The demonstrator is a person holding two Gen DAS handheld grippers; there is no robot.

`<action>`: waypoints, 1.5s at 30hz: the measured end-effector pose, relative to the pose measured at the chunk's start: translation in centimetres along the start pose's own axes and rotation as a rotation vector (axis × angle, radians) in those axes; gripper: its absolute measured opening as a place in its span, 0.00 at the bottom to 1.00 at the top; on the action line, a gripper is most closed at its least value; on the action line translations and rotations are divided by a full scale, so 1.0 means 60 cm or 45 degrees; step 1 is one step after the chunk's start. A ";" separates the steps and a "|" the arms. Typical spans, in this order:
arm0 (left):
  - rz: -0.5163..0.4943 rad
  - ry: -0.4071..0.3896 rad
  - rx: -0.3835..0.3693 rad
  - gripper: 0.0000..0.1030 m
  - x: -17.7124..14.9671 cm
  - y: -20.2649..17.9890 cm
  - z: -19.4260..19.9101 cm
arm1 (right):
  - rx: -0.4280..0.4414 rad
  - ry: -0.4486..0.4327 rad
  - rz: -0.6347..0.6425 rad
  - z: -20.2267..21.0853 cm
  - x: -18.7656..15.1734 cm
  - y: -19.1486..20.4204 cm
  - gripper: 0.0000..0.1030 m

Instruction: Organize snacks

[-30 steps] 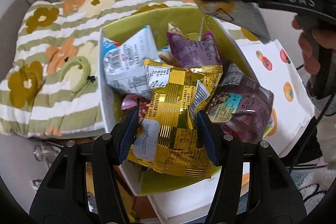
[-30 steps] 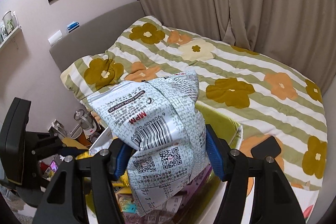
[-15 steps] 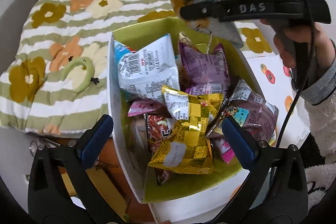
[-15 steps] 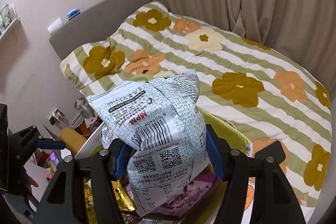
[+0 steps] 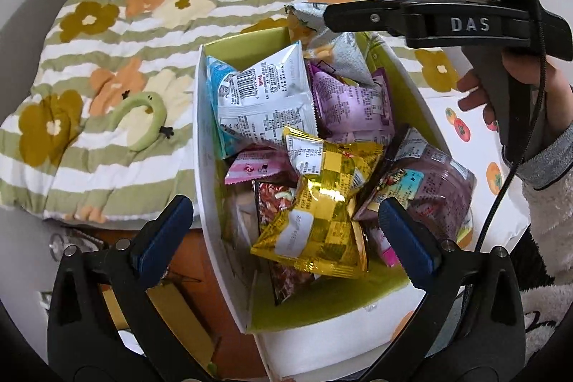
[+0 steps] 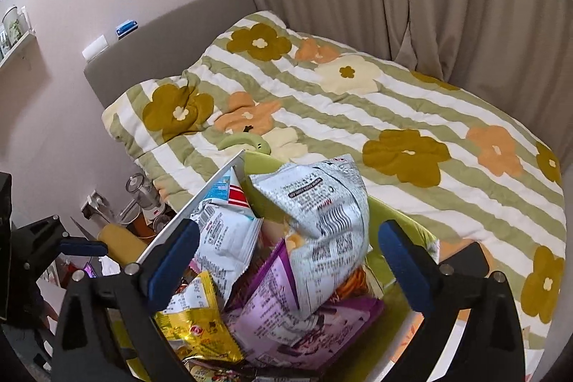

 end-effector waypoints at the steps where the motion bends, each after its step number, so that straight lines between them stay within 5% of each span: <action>1: -0.004 -0.010 0.002 1.00 0.000 -0.003 0.007 | -0.002 -0.011 -0.005 0.008 -0.002 0.000 0.97; 15: -0.089 -0.295 0.095 1.00 0.036 -0.082 0.179 | -0.174 -0.252 -0.156 0.266 -0.048 0.008 0.97; 23: -0.010 -0.544 0.250 1.00 0.030 -0.146 0.293 | -0.429 -0.398 -0.280 0.430 -0.132 -0.008 0.98; 26: 0.047 -0.603 0.226 1.00 0.008 -0.174 0.313 | -0.535 -0.417 -0.319 0.478 -0.177 -0.021 1.00; 35: 0.036 -0.704 0.209 1.00 -0.062 -0.287 0.348 | -0.674 -0.422 -0.417 0.563 -0.309 -0.040 1.00; 45: 0.010 -0.708 0.230 1.00 -0.110 -0.345 0.343 | -0.689 -0.433 -0.435 0.596 -0.356 -0.049 1.00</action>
Point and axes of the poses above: each gripper's, at about its wrist camera, not at the fingertips, and z roughly against the way its jaws point, y to its left, x to its top, the point moved 10 cm from there along -z, roughly the way its jaws point, and after that the axes turned 3 degrees about -x, right-handed, at the moved point
